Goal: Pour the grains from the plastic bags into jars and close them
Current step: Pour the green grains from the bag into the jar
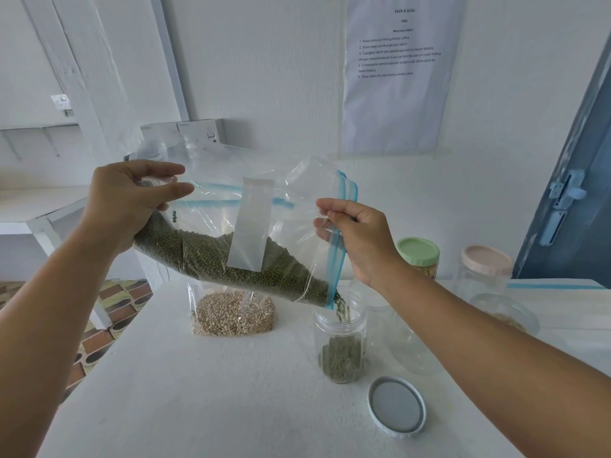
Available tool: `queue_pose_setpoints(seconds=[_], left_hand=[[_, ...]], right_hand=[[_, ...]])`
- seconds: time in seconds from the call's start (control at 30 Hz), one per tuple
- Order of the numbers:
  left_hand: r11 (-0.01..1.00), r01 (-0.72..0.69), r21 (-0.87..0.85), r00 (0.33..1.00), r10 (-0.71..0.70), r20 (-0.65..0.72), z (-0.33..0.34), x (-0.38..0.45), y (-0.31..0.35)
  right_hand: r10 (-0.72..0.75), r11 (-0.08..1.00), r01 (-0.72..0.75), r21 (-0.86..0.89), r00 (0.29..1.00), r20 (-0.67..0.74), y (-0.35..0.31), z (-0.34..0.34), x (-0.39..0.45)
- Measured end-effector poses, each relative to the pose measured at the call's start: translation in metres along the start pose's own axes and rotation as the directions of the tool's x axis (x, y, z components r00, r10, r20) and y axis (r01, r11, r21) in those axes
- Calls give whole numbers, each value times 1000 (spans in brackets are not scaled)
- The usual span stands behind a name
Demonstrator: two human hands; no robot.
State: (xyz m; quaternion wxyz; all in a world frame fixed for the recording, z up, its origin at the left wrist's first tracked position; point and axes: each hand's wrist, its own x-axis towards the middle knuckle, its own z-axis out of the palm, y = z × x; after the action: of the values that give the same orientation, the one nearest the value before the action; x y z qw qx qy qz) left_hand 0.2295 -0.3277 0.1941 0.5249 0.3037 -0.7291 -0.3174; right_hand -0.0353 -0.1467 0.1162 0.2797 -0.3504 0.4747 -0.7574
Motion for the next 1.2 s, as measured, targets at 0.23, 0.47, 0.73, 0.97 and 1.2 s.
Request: queue_pose_setpoints(seconds=[0.23,0.47,0.73,0.97,1.2], left_hand=[[1000,-3,-9,1000,3,23,0,1,0],[1000,1,7,1000,-1,22,0,-1,2],[1000,7,7,1000,-8,30,0,-1,3],[1000,-5,4,1000,5,15,2,-3,5],[1000,1,26,1000,-1,9,5,-9,14]], right_hand=[[2,1000,-2,0,1000,-3,0,-1,0],[-1,1000,1,-8,1000,-3,0,-1,0],[0,1000,0,-5,1000,-4,1,-2,-1],[1,1000,-1,-4,1000,-4,1,-2,-2],[-4,1000,4,-4,1000,2,1,-2,-1]])
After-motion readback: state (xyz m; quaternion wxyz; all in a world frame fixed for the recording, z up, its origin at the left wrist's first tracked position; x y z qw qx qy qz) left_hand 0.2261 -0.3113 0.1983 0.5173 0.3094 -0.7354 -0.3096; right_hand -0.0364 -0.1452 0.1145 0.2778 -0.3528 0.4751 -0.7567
